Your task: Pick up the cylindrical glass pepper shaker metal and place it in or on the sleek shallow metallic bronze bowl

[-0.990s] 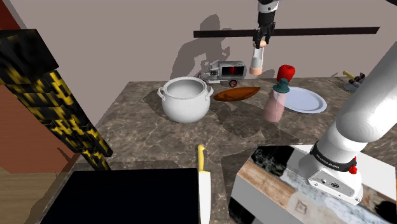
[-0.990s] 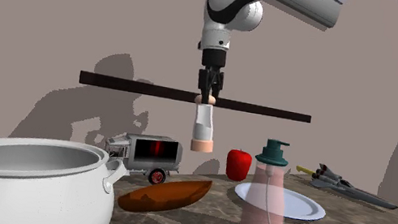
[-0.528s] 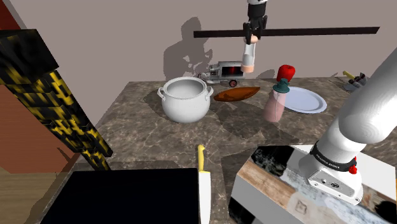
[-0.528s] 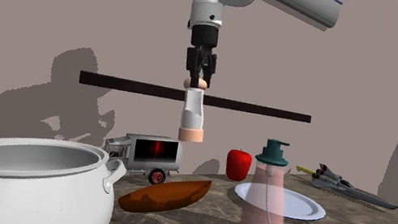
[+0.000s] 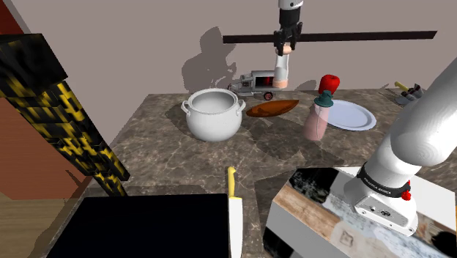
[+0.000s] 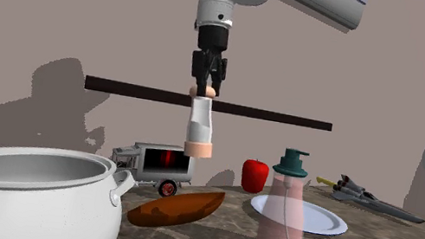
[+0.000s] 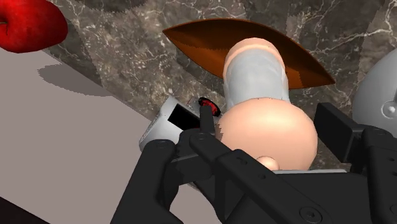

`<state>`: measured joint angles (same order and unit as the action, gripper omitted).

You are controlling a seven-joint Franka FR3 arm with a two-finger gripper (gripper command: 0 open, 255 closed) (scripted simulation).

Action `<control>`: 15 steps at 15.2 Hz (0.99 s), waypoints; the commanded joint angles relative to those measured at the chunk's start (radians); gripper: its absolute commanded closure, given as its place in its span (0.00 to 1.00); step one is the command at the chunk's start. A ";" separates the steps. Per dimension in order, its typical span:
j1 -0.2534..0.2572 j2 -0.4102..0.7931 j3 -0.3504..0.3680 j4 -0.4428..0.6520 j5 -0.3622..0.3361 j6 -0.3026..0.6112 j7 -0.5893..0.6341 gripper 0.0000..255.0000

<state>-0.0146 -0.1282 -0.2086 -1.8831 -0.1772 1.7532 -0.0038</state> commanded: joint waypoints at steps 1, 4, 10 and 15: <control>0.000 -0.001 0.000 -0.027 -0.001 0.026 0.004 1.00; -0.001 0.000 -0.002 -0.066 -0.003 0.066 0.009 1.00; -0.003 0.009 -0.005 -0.137 -0.006 0.145 0.019 1.00; -0.004 0.021 -0.007 -0.191 -0.008 0.211 0.027 1.00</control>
<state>-0.0186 -0.1119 -0.2148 -2.0676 -0.1849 1.9520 0.0226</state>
